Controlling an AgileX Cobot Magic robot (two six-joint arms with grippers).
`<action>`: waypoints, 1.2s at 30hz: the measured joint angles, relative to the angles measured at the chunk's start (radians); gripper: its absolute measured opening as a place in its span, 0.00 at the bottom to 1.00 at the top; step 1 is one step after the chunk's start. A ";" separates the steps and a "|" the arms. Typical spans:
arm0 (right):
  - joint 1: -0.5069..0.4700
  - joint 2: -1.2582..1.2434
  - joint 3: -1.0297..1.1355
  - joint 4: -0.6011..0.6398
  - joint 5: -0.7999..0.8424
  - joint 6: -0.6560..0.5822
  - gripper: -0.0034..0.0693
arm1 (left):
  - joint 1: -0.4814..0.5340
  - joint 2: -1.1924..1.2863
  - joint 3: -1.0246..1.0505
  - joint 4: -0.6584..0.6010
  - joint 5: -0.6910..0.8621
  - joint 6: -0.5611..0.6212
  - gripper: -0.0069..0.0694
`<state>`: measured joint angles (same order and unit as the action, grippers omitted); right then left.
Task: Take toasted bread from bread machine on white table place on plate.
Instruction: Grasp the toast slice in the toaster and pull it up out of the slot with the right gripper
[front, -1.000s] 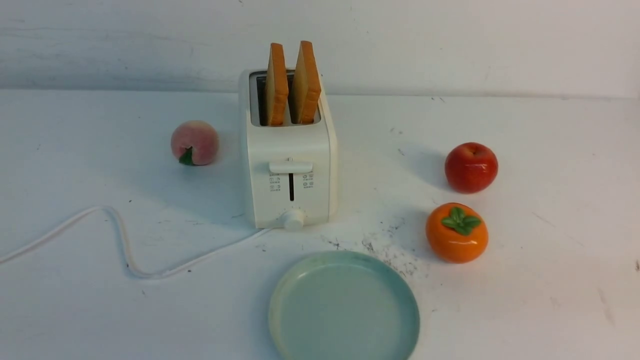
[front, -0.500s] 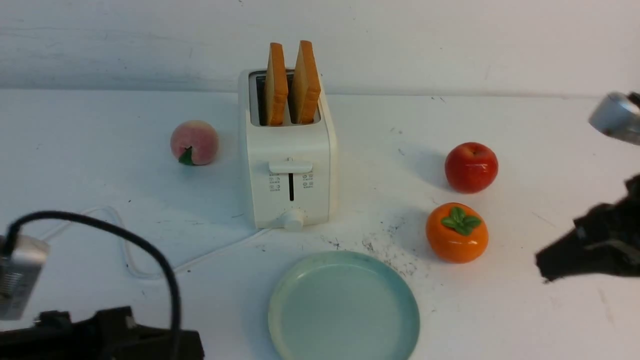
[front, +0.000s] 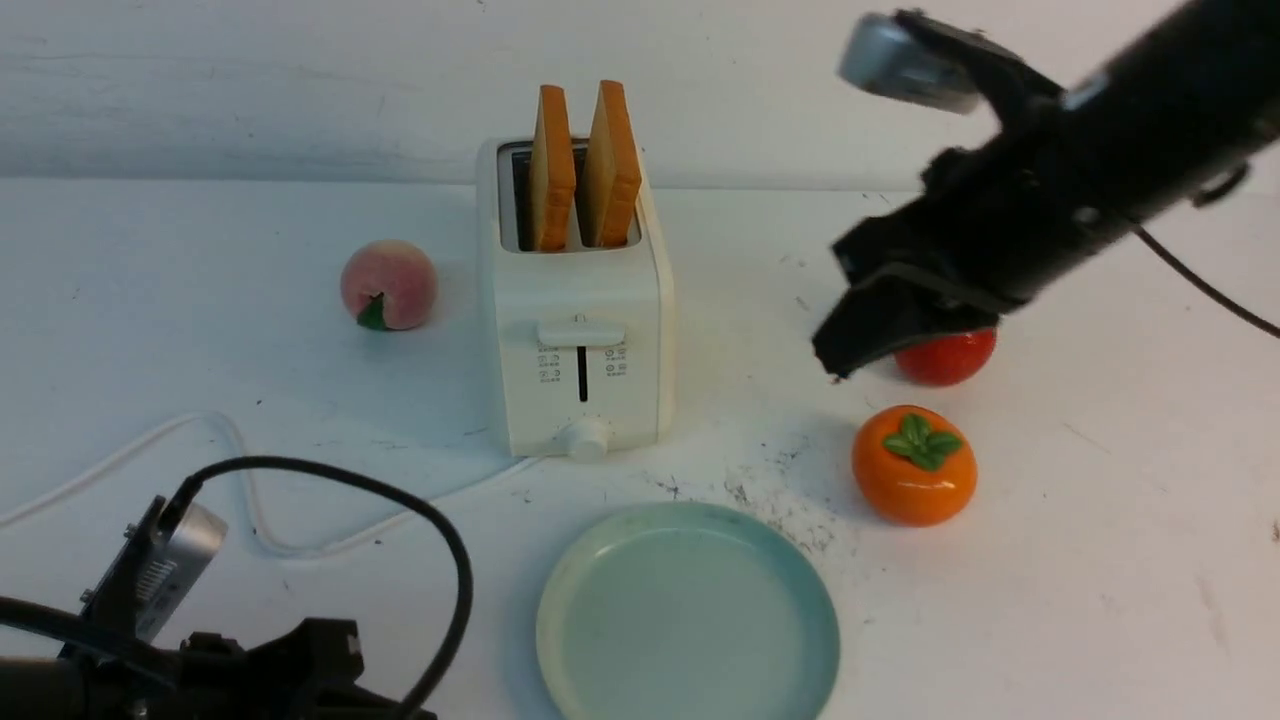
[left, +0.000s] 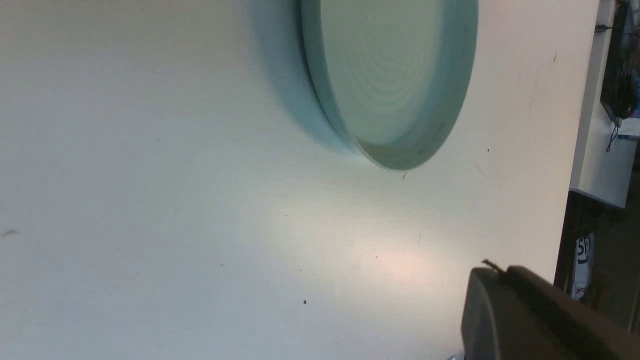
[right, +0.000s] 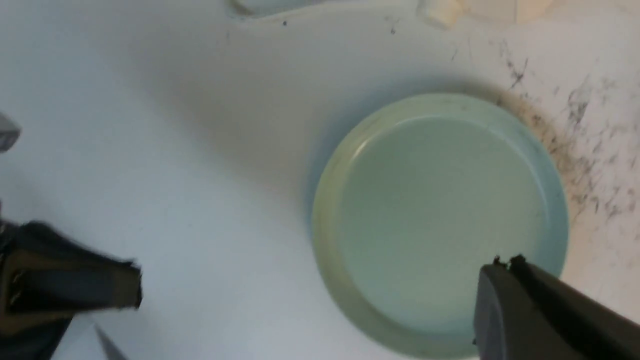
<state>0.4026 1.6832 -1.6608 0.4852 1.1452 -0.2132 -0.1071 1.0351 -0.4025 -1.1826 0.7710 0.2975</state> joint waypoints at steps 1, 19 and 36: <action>0.014 0.023 -0.028 -0.027 -0.013 0.021 0.07 | 0.000 0.000 0.000 0.000 0.000 0.000 0.07; 0.102 0.406 -0.433 -0.212 -0.431 0.073 0.63 | 0.000 0.001 0.000 0.000 -0.009 0.007 0.07; 0.102 0.493 -0.433 -0.244 -0.591 0.073 0.47 | 0.000 0.001 -0.001 -0.004 0.009 0.007 0.07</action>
<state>0.5044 2.1767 -2.0939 0.2415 0.5541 -0.1398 -0.1071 1.0359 -0.4036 -1.1865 0.7797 0.3042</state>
